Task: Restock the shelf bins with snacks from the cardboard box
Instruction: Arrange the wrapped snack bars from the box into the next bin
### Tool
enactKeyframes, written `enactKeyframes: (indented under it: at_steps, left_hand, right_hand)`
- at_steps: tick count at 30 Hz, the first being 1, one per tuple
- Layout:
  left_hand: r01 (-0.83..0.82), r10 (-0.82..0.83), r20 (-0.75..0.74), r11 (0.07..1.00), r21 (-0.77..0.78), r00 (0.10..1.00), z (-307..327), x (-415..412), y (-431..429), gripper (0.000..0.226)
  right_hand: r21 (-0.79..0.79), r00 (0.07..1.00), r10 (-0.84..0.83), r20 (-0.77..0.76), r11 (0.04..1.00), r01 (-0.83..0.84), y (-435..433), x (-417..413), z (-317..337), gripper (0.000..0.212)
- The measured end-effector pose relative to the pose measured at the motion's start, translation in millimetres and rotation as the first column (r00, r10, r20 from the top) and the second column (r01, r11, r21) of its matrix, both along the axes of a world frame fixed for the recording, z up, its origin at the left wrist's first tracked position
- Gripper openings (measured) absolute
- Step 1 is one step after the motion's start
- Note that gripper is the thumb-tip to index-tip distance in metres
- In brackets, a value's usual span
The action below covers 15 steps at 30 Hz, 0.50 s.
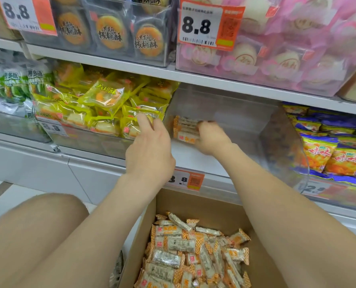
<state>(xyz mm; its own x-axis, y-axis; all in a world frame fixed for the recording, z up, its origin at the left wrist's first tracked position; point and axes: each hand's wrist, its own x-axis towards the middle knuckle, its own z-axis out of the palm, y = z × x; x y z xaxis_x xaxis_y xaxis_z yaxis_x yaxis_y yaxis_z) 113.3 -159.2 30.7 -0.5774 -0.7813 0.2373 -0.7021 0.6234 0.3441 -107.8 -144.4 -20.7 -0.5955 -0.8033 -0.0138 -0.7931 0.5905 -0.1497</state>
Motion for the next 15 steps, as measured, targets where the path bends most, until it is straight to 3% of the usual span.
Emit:
enactKeyframes:
  at_steps: [6, 11, 15]
  left_hand:
    - [-0.011, 0.011, 0.017, 1.0, 0.001, 1.0, -1.2, -2.5, 4.3, 0.056]
    - [-0.026, 0.025, 0.017, 1.0, 0.008, 1.0, -3.2, -4.9, 5.9, 0.062]
    - [-0.028, 0.028, 0.013, 1.0, -0.002, 1.0, -4.7, -6.8, 7.2, 0.068]
  right_hand:
    - [-0.099, 0.977, -0.211, -0.037, 0.973, 0.206, -21.3, 0.3, -13.8, 0.034]
    - [-0.125, 0.992, -0.122, 0.013, 0.985, 0.123, -23.4, -4.6, -15.4, 0.033]
    - [-0.149, 0.993, -0.116, 0.031, 0.982, 0.119, -14.6, -4.1, -11.0, 0.043]
